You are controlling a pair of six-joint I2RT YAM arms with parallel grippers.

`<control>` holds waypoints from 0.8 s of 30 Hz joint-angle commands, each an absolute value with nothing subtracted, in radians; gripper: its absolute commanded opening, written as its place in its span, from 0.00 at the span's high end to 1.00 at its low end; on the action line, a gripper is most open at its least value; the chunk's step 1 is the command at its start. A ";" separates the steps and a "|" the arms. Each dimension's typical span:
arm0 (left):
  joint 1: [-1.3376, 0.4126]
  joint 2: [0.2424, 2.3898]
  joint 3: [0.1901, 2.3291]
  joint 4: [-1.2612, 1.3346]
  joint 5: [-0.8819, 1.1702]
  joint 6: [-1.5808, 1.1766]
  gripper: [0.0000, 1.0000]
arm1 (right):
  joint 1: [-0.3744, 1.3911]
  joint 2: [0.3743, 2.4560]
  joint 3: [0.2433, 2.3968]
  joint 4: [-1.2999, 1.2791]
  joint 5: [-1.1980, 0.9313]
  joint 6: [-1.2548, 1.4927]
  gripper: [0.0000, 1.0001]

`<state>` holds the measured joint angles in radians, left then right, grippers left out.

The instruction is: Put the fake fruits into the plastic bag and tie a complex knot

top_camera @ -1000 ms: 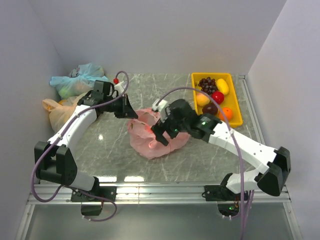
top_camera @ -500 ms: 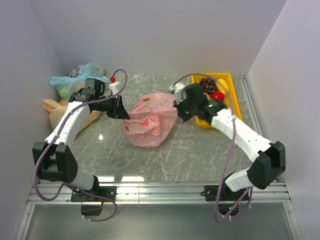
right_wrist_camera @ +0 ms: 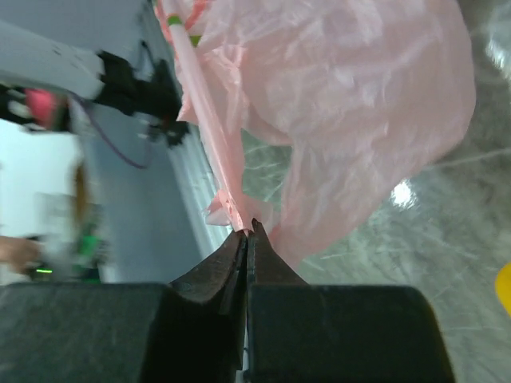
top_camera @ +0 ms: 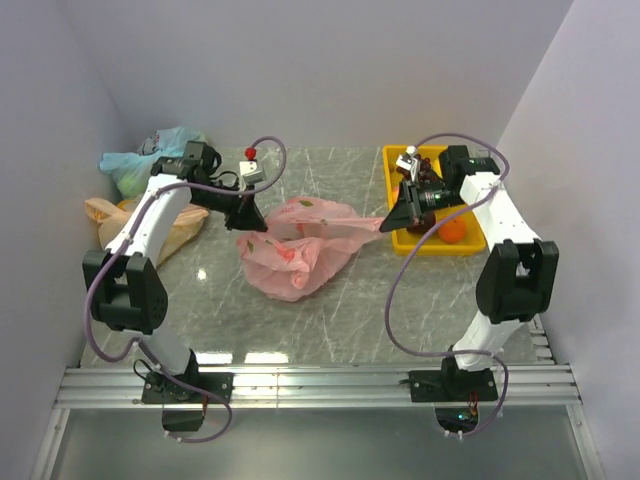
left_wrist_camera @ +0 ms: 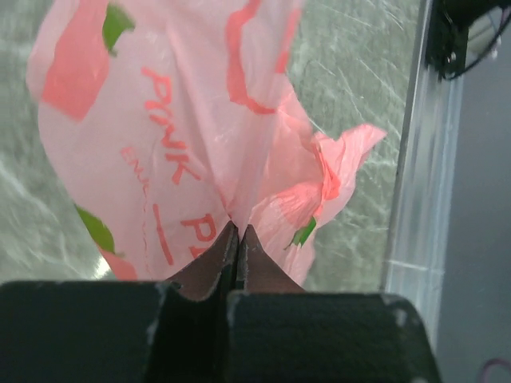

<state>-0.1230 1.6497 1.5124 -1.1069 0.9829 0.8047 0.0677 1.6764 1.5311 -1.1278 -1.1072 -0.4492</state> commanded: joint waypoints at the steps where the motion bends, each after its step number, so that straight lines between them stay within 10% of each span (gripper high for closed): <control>1: -0.083 1.721 1.607 -1.267 0.888 1.070 1.00 | -0.043 1.698 1.585 -1.433 -1.100 -0.531 1.00; 4: -0.150 1.801 1.706 -1.371 0.928 1.126 1.00 | -0.005 1.645 1.594 -1.274 -0.982 -0.347 0.94; 8: -0.210 1.812 1.701 -1.368 0.953 1.112 1.00 | 0.037 1.521 1.635 -1.042 -0.641 -0.192 0.36; 11: -0.244 1.824 1.709 -1.362 0.969 1.039 1.00 | 0.066 1.456 1.693 -0.976 -0.540 -0.204 0.11; 24: -0.247 1.919 1.827 -1.316 1.123 0.572 0.94 | 0.661 1.279 1.491 -0.667 -0.224 -0.307 0.02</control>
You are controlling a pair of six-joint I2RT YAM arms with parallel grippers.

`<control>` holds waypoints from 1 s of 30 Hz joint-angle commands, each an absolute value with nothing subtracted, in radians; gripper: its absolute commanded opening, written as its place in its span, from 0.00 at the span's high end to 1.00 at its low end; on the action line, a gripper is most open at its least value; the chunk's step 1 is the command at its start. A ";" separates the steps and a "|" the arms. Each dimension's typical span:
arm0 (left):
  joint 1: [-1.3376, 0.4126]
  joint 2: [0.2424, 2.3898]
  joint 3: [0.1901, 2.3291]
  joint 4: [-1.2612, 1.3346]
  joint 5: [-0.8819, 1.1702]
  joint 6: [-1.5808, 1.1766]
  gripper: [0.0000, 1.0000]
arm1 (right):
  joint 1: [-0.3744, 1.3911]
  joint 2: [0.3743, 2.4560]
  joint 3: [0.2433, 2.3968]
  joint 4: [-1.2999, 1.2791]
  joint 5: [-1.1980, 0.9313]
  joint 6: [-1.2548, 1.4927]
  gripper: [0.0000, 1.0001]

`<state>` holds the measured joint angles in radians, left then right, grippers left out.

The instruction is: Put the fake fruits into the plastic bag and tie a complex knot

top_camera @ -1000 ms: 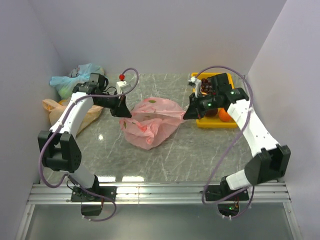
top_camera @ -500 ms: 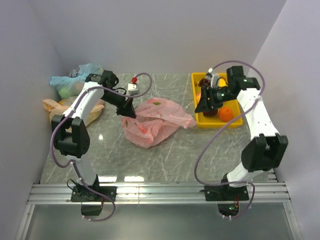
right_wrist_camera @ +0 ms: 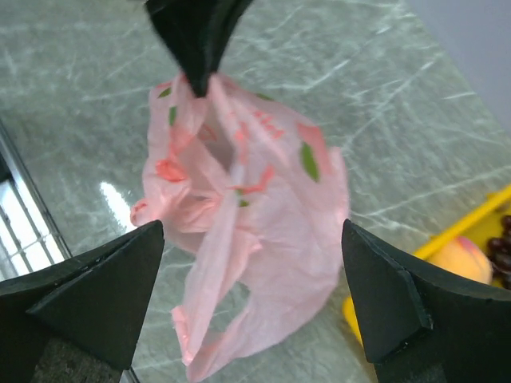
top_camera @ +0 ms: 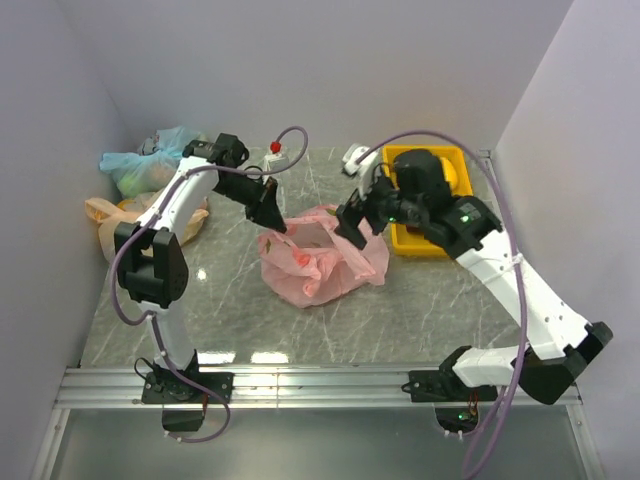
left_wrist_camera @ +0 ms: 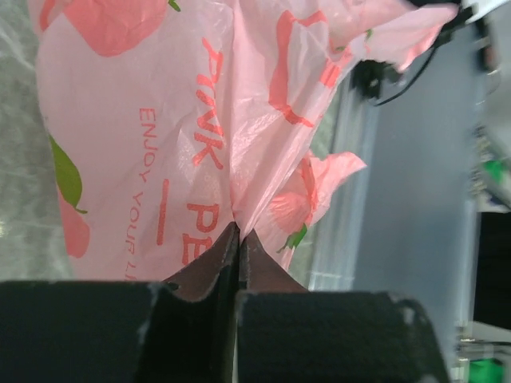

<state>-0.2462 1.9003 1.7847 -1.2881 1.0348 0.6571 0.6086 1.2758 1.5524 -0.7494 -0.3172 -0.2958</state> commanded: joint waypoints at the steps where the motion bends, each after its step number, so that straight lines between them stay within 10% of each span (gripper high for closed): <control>1: -0.248 1.924 1.830 -1.324 1.132 0.575 0.93 | 0.684 1.281 1.471 -0.652 -0.209 -0.307 0.02; 12: -0.250 1.918 1.827 -1.373 1.198 0.632 0.90 | 0.778 1.499 1.401 -0.500 0.119 -0.307 0.04; 16: -0.245 1.902 1.795 -1.373 1.198 0.687 0.94 | 0.668 1.539 1.400 -0.555 0.027 -0.311 0.44; 19: -0.206 1.934 1.838 -1.352 1.198 0.671 0.94 | 0.571 1.588 1.465 -0.722 -0.222 -0.299 0.96; 30: -0.075 1.633 1.689 -0.647 0.927 0.181 0.46 | 0.358 1.689 1.563 -0.807 -1.056 0.121 1.00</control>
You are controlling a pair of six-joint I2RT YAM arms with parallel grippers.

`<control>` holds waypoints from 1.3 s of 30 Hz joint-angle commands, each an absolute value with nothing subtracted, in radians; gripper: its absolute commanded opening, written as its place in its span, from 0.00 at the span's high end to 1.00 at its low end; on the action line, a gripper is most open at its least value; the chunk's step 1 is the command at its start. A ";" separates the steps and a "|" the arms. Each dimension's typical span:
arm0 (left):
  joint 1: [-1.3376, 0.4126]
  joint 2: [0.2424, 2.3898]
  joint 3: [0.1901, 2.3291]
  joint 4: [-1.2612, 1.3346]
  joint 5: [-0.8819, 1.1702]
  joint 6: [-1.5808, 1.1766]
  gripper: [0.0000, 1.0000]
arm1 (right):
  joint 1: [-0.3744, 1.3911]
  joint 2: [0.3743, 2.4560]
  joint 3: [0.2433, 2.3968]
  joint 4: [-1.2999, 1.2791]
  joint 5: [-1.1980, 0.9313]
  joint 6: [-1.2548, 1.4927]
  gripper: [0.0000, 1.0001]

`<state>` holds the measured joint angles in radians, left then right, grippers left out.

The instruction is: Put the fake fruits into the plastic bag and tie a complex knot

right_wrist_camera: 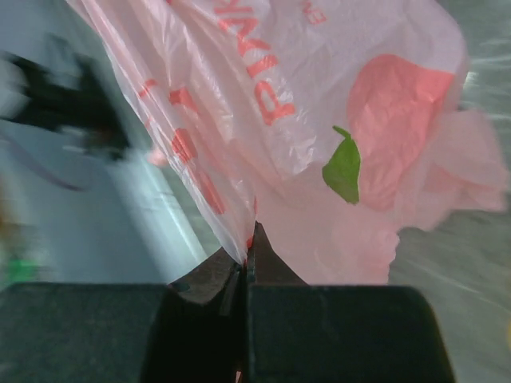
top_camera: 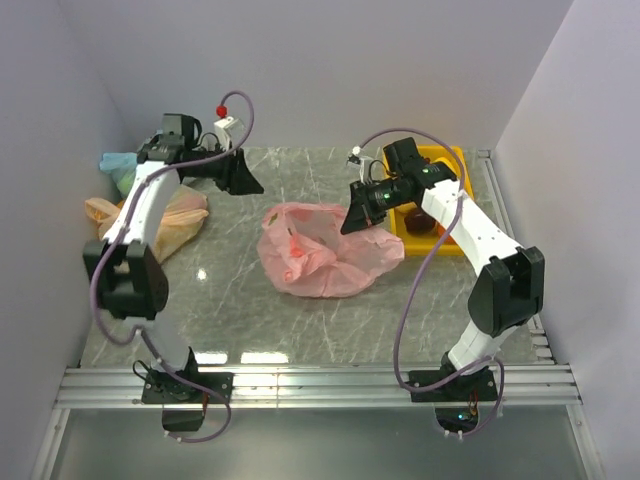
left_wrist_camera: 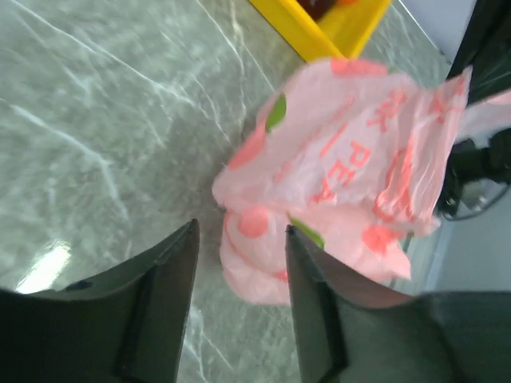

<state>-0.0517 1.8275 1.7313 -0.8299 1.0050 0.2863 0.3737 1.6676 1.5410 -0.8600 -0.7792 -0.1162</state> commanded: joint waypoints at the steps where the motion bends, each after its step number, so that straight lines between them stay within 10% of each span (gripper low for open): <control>1: -0.075 1.600 1.666 -0.664 0.923 0.204 0.39 | 0.353 1.684 1.549 -0.772 -1.065 0.158 1.00; 7: -0.100 1.290 1.343 -0.663 0.876 0.221 0.01 | 0.331 1.674 1.438 -0.548 -1.117 0.429 1.00; 27: -0.391 0.988 1.005 -0.502 0.410 0.120 0.01 | 0.289 1.718 1.328 -0.276 -1.025 0.833 1.00; 39: -0.360 0.939 1.007 -0.548 0.543 0.130 0.05 | 0.230 1.746 1.200 -0.022 -1.037 1.141 1.00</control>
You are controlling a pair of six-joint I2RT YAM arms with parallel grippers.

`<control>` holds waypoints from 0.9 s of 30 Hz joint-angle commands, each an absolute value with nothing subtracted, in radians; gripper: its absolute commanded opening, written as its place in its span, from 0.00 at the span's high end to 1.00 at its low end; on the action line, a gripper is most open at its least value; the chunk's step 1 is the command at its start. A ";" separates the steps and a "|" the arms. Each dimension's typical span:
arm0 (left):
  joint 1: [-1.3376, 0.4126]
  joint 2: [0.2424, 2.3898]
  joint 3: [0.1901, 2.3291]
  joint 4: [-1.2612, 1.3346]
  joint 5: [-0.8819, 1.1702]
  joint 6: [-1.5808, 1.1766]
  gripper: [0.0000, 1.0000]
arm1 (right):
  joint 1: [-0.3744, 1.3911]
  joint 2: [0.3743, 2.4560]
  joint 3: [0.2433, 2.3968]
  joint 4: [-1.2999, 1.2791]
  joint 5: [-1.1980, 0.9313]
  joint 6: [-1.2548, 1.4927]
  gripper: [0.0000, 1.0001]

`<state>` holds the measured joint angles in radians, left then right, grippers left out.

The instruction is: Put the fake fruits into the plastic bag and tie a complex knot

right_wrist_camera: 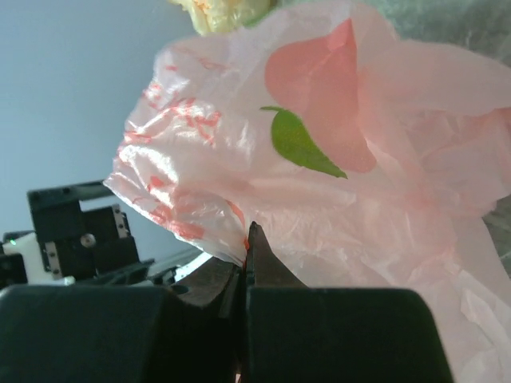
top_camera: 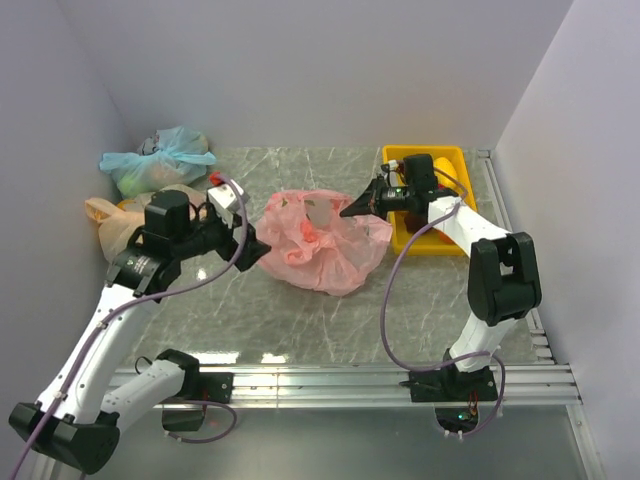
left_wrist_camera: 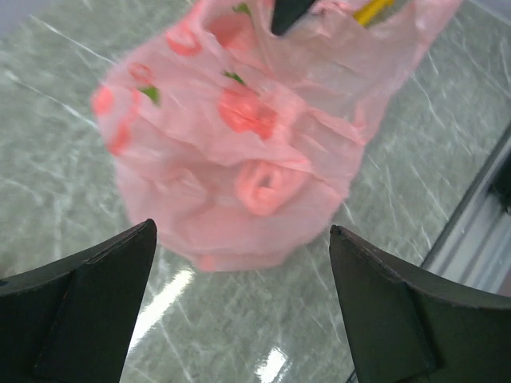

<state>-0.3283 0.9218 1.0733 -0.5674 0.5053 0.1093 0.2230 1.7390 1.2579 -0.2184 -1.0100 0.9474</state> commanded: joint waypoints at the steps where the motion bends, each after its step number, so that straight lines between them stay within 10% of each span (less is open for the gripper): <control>1: -0.379 0.943 0.987 -0.522 0.543 0.155 0.05 | 0.230 1.752 1.192 -0.021 -1.037 1.141 1.00; 12: -0.456 1.262 1.005 -0.290 0.460 0.317 0.05 | 0.235 1.781 1.175 0.028 -1.049 1.200 1.00; 27: -0.505 1.108 0.974 -0.446 0.488 0.360 0.29 | 0.233 1.769 1.121 0.072 -1.000 1.288 1.00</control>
<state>-0.4908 1.1156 0.9504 -0.3882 0.4538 0.3248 0.2295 1.7821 1.1374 0.0246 -1.0096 1.2488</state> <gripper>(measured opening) 0.720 0.005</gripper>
